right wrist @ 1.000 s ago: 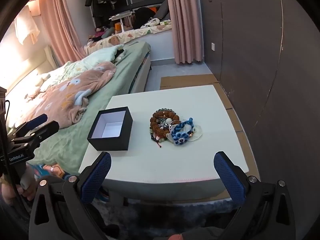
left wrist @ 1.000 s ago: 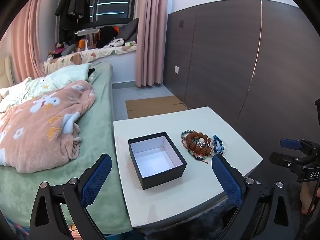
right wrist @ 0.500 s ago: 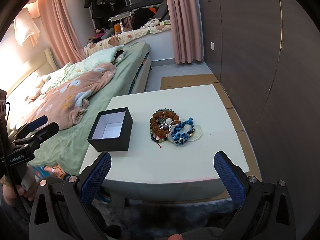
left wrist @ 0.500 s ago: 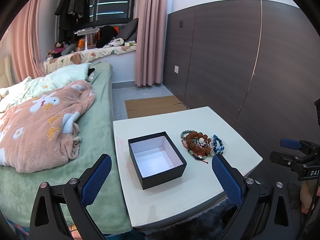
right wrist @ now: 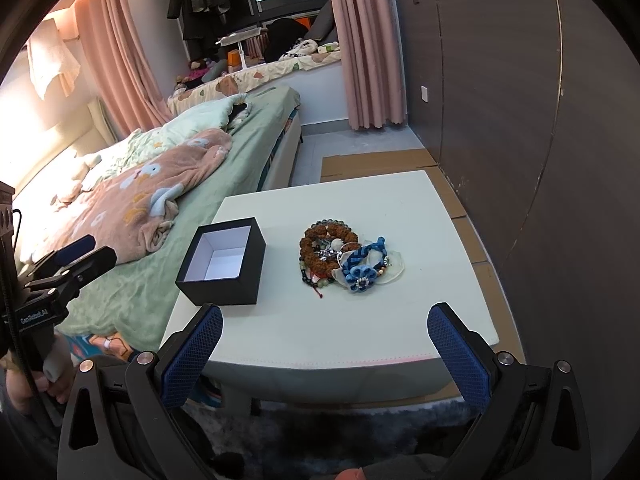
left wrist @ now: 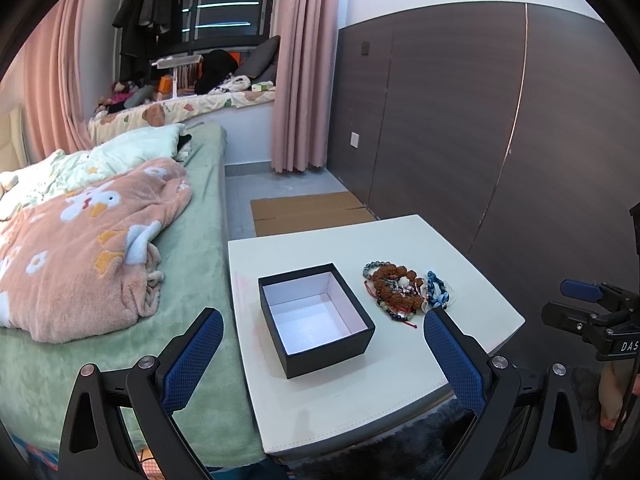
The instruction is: Organize jewelry
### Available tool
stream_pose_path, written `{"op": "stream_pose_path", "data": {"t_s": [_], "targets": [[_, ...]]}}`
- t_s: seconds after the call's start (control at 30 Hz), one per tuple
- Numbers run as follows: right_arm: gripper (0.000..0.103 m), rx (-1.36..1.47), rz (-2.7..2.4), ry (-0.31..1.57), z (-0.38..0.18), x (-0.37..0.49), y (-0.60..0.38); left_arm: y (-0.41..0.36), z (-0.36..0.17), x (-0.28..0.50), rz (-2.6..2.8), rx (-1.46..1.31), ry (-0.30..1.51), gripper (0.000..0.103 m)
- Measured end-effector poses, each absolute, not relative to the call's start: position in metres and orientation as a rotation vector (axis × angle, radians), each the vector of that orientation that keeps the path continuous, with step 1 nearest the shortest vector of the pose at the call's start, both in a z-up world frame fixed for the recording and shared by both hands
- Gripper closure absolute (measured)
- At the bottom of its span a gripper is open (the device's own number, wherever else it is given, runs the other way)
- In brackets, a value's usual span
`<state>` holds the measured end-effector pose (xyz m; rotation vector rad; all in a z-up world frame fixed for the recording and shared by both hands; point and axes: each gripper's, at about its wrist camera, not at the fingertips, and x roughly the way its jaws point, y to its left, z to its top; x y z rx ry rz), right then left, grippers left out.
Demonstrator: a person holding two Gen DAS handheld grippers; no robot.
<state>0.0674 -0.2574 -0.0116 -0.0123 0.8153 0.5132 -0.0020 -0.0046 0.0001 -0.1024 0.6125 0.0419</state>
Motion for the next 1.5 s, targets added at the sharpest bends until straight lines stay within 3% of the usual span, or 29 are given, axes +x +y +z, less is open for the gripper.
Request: {"op": "stream_pose_path", "data": {"t_s": [1.5], "targets": [[0.000, -0.008, 0.518, 0.816, -0.0126, 0.0679, -0.2583, 0.0011, -0.0032, -0.0042, 0.041, -0.115, 0.616, 0.003]]}}
